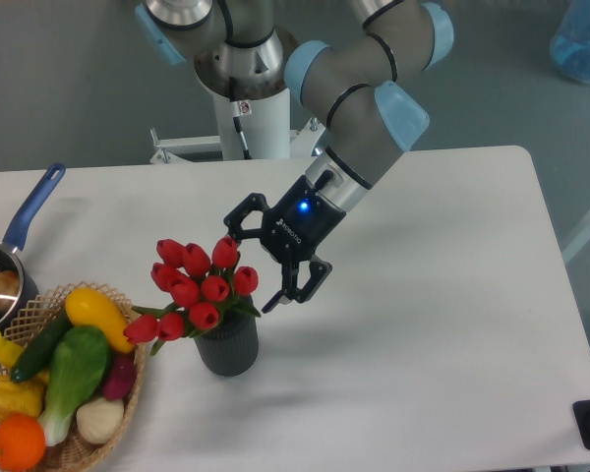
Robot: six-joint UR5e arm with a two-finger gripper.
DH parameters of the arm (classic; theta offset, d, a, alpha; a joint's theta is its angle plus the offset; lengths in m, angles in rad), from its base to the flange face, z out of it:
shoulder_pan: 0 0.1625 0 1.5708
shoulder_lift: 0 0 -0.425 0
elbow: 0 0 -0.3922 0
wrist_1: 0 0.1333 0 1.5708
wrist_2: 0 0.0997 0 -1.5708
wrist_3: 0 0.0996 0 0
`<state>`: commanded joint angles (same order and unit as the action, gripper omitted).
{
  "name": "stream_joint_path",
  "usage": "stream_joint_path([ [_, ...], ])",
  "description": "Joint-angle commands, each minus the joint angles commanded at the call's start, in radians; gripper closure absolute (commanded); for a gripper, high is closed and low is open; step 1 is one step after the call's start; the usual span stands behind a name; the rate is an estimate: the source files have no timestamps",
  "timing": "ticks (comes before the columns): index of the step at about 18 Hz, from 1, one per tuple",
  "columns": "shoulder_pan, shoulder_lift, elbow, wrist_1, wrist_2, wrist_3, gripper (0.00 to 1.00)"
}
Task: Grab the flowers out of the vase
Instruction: 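Position the gripper fingers around the tulip stems below the blooms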
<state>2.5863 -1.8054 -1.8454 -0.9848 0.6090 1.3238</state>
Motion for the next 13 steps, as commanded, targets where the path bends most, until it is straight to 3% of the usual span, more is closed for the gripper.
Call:
stream_joint_path([
  [13,-0.052,-0.026,0.015,0.015,-0.028,-0.003,0.0],
])
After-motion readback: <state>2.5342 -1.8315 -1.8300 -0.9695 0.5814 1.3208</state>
